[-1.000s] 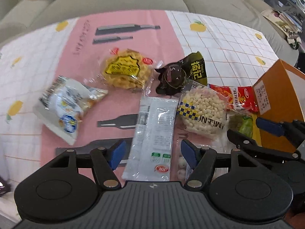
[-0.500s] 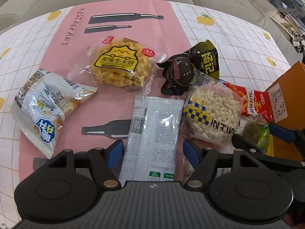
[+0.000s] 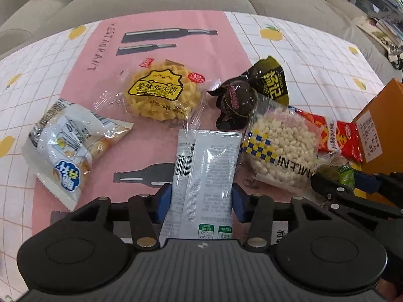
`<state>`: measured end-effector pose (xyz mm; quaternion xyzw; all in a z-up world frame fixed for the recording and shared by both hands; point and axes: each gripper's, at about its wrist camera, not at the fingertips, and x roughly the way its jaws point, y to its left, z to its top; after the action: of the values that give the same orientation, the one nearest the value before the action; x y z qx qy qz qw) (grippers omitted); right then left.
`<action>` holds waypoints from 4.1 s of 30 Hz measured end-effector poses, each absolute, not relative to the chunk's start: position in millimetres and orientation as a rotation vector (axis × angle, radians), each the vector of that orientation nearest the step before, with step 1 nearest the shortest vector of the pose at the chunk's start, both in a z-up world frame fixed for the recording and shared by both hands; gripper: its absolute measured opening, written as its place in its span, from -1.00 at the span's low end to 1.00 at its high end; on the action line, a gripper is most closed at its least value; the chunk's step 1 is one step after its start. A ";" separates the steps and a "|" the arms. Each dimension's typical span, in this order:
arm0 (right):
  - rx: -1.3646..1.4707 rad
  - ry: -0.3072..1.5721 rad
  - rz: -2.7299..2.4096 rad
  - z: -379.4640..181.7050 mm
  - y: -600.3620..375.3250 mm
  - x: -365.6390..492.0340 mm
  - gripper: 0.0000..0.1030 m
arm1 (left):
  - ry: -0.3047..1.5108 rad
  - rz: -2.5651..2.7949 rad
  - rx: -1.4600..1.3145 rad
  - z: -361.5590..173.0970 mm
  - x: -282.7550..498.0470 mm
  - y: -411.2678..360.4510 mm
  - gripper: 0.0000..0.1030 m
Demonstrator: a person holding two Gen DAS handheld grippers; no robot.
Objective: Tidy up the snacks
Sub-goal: 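Grasp the white strip packet with left tool while right tool grasps the green raisin bag, then carry white packet with left tool while right tool carries green bag into the box, then open both tools and withdraw them from the box toward the snacks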
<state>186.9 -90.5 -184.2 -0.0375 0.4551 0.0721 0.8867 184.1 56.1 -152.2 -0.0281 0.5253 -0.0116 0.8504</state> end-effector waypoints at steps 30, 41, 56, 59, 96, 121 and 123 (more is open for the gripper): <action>0.270 0.797 0.256 -51.7 -174.9 96.0 -0.35 | 0.876 -0.229 -0.151 6.5 92.1 -12.3 0.05; 0.339 0.813 0.188 -23.1 -286.4 64.2 -0.35 | 0.922 -0.433 -0.167 18.6 105.7 -96.2 0.05; 0.331 0.961 0.048 -63.1 -377.3 114.7 -0.35 | 1.027 -0.635 0.256 -40.0 194.4 -217.6 0.05; 0.348 1.016 0.024 -79.3 -387.5 133.7 -0.35 | 1.036 -0.677 0.353 -54.6 206.4 -228.6 0.05; 0.492 1.288 -0.046 -162.5 -378.4 225.9 -0.31 | 1.060 -0.623 0.489 -59.8 221.5 -193.2 0.30; 0.297 0.841 0.043 -45.4 -289.3 128.3 0.03 | 0.937 -0.287 -0.029 1.1 134.5 -63.8 0.32; 0.295 0.803 0.063 -40.2 -272.8 116.4 0.03 | 0.936 -0.262 -0.044 -1.6 126.0 -49.3 0.32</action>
<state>116.4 -272.8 -40.2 0.1432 0.3893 0.0306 0.9094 126.0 -49.3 -1.6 -0.0210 0.4498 -0.1257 0.8840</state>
